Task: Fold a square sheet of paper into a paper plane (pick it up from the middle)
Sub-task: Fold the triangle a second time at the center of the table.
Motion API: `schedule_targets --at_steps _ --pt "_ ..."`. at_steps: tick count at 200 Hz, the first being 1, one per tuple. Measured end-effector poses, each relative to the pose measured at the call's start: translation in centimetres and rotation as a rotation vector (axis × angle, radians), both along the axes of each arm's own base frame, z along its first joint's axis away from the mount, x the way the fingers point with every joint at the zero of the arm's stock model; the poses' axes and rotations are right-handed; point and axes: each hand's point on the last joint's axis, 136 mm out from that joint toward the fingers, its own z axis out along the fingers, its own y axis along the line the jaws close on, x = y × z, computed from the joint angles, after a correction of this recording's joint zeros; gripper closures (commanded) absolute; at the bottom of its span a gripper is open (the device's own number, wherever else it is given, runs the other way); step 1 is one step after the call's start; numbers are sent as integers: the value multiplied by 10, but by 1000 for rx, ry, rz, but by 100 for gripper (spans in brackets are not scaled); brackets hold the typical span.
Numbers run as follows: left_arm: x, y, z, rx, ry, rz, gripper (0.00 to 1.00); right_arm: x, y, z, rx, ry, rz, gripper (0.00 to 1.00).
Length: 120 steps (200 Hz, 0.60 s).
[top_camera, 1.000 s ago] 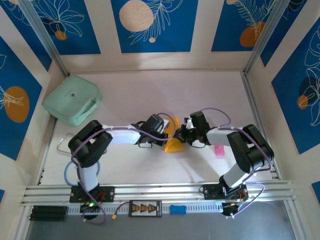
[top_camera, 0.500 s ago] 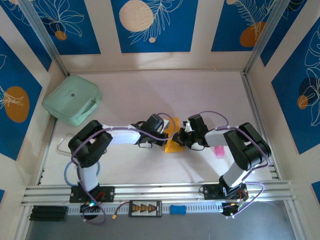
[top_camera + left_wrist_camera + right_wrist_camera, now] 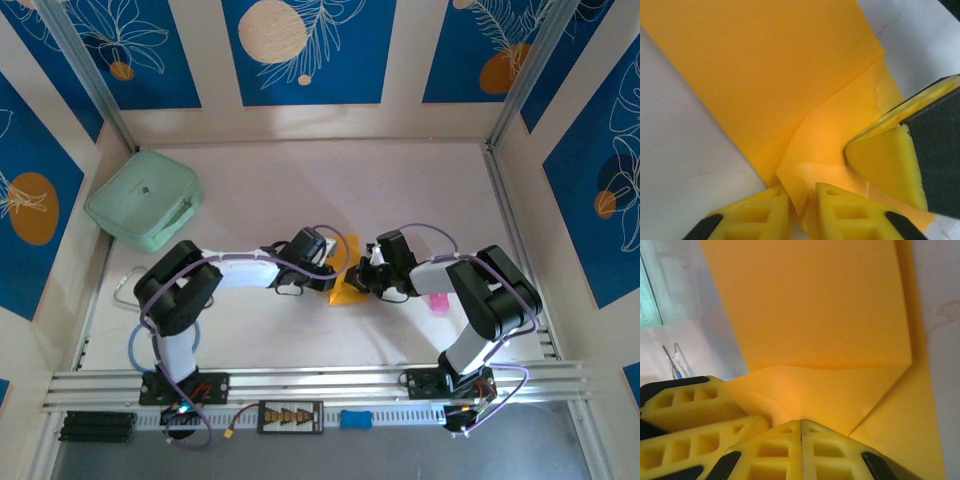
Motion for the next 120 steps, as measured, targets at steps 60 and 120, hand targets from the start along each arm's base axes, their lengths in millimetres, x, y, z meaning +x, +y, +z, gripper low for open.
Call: schedule_targets --at_steps 60,120 --pt "-4 3 36 -58 10 33 90 0 0 0 0 6 -6 100" --pt "-36 -25 53 -216 148 -90 98 1 0 0 -6 7 -9 100"
